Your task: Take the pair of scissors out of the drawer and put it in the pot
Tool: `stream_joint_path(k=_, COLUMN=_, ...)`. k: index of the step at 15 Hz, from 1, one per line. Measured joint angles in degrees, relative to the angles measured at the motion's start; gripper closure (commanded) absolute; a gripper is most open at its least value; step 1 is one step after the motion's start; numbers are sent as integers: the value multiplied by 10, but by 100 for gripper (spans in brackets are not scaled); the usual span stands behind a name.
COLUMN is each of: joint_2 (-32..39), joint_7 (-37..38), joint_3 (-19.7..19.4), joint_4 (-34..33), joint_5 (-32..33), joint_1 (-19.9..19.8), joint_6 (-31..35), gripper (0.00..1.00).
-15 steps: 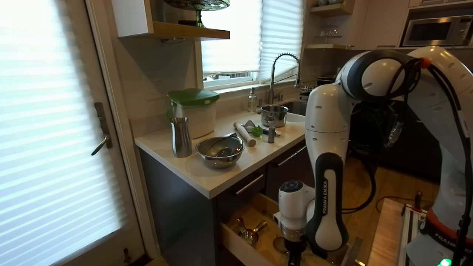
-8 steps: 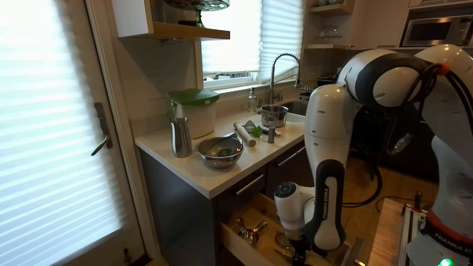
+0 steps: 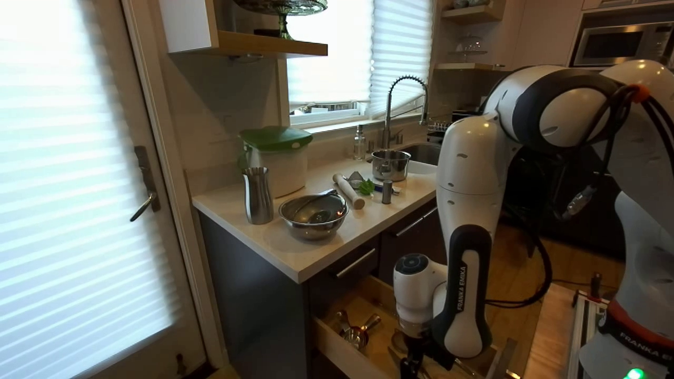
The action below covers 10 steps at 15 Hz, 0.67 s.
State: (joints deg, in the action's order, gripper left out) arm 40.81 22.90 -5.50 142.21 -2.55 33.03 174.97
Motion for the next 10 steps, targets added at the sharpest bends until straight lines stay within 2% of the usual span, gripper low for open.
stream_joint_path(k=5, joint_2=-11, joint_7=23, joint_3=49, joint_4=17, joint_5=-70, joint_1=-32, joint_6=23, gripper=1)
stream_joint_path(k=8, joint_2=-23, joint_7=41, joint_3=57, joint_4=49, joint_5=-105, joint_1=-35, joint_6=86, gripper=4)
stream_joint_path(k=9, joint_2=-24, joint_7=43, joint_3=57, joint_4=57, joint_5=-117, joint_1=-35, joint_6=103, gripper=9)
stream_joint_path(k=10, joint_2=-24, joint_7=43, joint_3=57, joint_4=62, joint_5=-128, joint_1=-35, joint_6=117, gripper=10)
